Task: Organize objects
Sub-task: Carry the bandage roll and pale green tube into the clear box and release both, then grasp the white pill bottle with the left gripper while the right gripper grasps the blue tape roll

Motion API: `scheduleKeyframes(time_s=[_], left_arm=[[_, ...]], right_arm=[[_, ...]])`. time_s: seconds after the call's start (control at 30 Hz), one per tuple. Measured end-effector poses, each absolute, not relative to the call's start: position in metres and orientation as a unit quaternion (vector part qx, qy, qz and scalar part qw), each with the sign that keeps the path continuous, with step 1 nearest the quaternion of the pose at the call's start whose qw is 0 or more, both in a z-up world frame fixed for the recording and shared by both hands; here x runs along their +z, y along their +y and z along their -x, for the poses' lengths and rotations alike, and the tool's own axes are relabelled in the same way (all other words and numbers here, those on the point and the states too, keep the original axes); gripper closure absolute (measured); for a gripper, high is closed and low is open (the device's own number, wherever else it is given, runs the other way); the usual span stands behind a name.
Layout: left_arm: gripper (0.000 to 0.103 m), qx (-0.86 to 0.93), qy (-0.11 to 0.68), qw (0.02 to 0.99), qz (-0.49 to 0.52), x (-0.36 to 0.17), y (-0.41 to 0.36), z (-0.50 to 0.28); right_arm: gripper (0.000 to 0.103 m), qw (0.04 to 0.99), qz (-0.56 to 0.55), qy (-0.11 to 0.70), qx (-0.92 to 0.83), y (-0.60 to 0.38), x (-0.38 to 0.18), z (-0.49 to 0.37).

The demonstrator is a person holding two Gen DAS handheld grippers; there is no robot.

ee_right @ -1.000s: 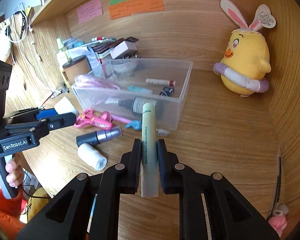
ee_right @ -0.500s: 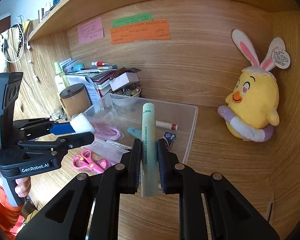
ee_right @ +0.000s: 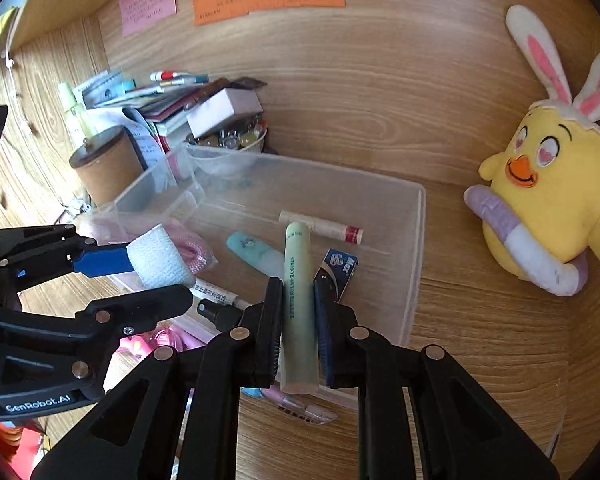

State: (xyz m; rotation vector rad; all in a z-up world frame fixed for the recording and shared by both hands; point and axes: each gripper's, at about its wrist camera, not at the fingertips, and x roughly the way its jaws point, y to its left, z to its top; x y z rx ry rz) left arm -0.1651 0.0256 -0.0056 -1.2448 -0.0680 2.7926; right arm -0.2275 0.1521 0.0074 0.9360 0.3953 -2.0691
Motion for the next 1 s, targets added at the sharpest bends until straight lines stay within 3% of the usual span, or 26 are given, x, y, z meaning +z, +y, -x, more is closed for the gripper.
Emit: scheduleKeyframes(time_s=[0.17,0.33,0.53,0.67,0.8,1.0], left_arm=[[0.064,0.91,-0.025,0.045,0.412,-0.006,0.024,0.167],[0.048,0.908,-0.036,0.05,0.414,-0.003,0.023,0.164],[0.042,0.915,-0.016,0.047,0.4,0.004,0.032,0.149],[0.033,0.921,-0.009,0.038,0.387,0.012,0.035,0.133],[0.019,0.926,-0.016,0.026,0.377,0.015,0.032,0.115],[0.012,0.929,-0.014,0.001,0.37,0.014,0.026,0.088]], right_arm=[[0.089,0.405,-0.376,0.169,-0.816,0.148,0.003,0.226],[0.088,0.404,-0.376,0.166,-0.817,0.151,0.005,0.224],[0.088,0.407,-0.368,0.167,-0.819,0.159,0.013,0.215],[0.079,0.413,-0.356,0.159,-0.823,0.173,0.022,0.203],[0.068,0.417,-0.342,0.154,-0.828,0.19,0.028,0.186],[0.057,0.423,-0.33,0.153,-0.83,0.213,0.03,0.157]])
